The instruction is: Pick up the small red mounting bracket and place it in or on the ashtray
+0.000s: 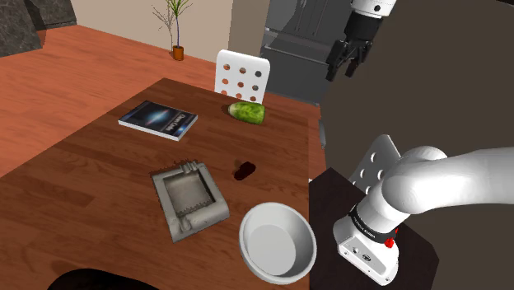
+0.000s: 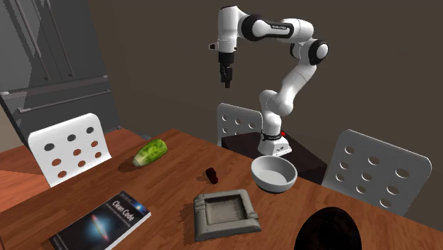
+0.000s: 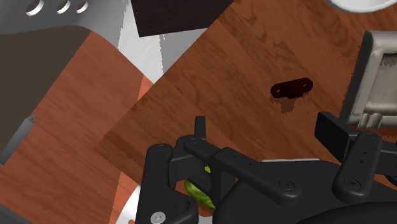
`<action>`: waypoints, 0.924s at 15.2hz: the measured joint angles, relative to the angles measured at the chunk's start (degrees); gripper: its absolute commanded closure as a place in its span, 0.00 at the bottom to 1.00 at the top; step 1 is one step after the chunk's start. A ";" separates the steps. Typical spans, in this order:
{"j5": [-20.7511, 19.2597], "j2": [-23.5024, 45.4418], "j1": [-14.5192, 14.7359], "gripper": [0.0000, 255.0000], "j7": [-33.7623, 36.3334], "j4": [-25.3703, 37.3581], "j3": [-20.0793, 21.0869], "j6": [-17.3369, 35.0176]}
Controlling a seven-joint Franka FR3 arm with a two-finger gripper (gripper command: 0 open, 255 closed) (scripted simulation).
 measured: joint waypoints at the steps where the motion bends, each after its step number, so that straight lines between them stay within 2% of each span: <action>1: 0.00 0.00 0.00 0.00 0.00 0.00 0.00 0.00; 4: 0.81 0.06 0.44 0.00 1.32 -3.25 1.07 3.22; 14: 3.81 7.72 2.31 0.00 6.78 -15.78 5.90 23.19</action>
